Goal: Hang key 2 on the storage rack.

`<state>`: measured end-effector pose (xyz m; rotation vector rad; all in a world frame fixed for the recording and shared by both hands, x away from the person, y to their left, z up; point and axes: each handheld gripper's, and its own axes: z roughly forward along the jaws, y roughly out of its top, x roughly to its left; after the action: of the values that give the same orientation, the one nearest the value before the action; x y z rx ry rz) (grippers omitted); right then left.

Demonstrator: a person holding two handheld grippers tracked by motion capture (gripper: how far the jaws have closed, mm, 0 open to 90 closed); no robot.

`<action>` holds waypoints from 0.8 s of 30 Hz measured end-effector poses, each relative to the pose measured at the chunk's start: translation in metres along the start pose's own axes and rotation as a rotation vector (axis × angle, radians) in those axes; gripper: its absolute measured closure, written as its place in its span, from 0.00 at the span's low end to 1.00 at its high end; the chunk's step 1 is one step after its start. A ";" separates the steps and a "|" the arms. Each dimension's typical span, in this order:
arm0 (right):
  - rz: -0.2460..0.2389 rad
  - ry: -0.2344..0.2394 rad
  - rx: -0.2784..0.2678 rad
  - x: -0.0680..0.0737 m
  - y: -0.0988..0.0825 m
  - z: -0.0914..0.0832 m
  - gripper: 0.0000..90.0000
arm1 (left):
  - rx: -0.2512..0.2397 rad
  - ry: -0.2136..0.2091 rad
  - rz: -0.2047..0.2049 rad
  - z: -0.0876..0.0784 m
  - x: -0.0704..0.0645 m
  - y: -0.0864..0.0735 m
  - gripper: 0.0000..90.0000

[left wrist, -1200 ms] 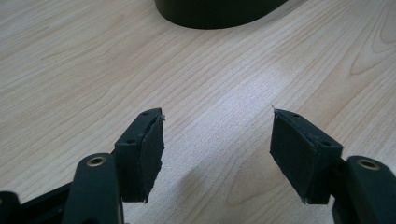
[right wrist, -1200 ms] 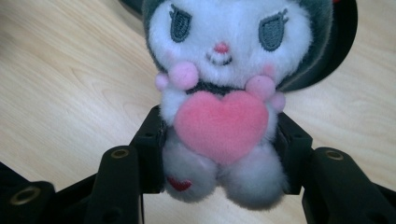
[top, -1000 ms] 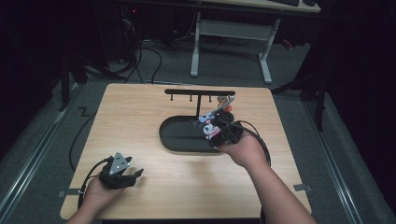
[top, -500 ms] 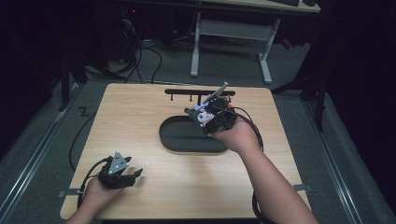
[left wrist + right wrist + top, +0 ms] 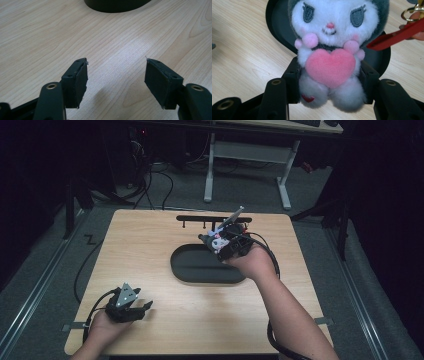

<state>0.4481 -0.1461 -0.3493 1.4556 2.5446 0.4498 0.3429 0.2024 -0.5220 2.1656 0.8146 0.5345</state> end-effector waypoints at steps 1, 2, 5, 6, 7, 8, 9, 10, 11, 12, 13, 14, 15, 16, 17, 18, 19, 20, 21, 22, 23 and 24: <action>0.007 0.002 0.006 -0.001 0.000 0.002 0.55 | 0.000 0.001 0.000 0.000 0.000 0.000 0.39; 0.009 0.008 0.004 -0.002 -0.001 0.004 0.55 | 0.000 0.001 0.001 0.000 0.000 0.000 0.39; 0.028 0.014 0.010 -0.005 -0.002 0.009 0.55 | 0.001 0.001 0.001 0.001 0.000 0.000 0.39; 0.029 0.013 0.015 -0.006 -0.003 0.010 0.55 | 0.001 0.001 0.000 0.001 0.000 0.000 0.39; 0.032 0.016 0.015 -0.007 -0.003 0.012 0.55 | 0.003 0.001 0.001 0.001 0.000 0.000 0.39; 0.036 0.016 0.016 -0.008 -0.004 0.014 0.55 | 0.000 0.001 0.001 0.001 -0.001 -0.001 0.39; 0.043 0.019 0.017 -0.008 -0.004 0.015 0.55 | 0.004 -0.001 0.002 0.001 -0.001 0.000 0.39; 0.045 0.019 0.021 -0.008 -0.005 0.016 0.55 | 0.005 -0.002 0.002 0.001 -0.001 0.000 0.39; 0.041 0.021 0.020 -0.009 -0.005 0.017 0.55 | 0.006 -0.002 0.003 0.001 -0.001 0.000 0.39; 0.050 0.023 0.020 -0.009 -0.005 0.019 0.54 | 0.007 -0.003 0.003 0.002 -0.001 -0.001 0.39; 0.044 0.021 0.023 -0.010 -0.005 0.020 0.54 | 0.012 -0.006 0.005 0.001 -0.001 0.000 0.39; 0.043 0.027 0.021 -0.011 -0.005 0.021 0.54 | 0.013 -0.007 0.005 0.001 -0.001 0.000 0.39; 0.048 0.027 0.025 -0.011 -0.005 0.022 0.54 | 0.012 -0.008 0.004 0.002 -0.001 0.000 0.39; 0.049 0.025 0.025 -0.011 -0.005 0.024 0.54 | 0.013 -0.009 0.005 0.002 -0.001 0.000 0.39; 0.056 0.029 0.024 -0.012 -0.005 0.025 0.54 | 0.015 -0.009 0.006 0.002 -0.001 0.000 0.39; 0.061 0.029 0.024 -0.012 -0.005 0.026 0.54 | 0.016 -0.010 0.006 0.002 -0.001 0.000 0.39; 0.068 0.029 0.030 -0.013 -0.006 0.028 0.54 | 0.016 -0.011 0.006 0.002 -0.001 -0.001 0.39; 0.073 0.030 0.028 -0.014 -0.006 0.030 0.53 | 0.017 -0.012 0.006 0.002 -0.001 -0.001 0.39; 0.085 0.029 0.036 -0.014 -0.006 0.031 0.53 | 0.018 -0.012 0.008 0.002 -0.001 -0.001 0.39; 0.077 0.030 0.032 -0.016 -0.006 0.033 0.53 | 0.017 -0.012 0.008 0.002 -0.001 -0.001 0.39; 0.081 0.031 0.028 -0.017 -0.006 0.034 0.53 | 0.015 -0.012 0.007 0.002 -0.001 -0.001 0.39; 0.090 0.032 0.030 -0.017 -0.007 0.036 0.52 | 0.015 -0.011 0.007 0.001 -0.001 -0.001 0.39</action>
<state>0.4619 -0.1579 -0.3850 1.5918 2.5281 0.4528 0.3428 0.2013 -0.5235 2.1840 0.8082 0.5205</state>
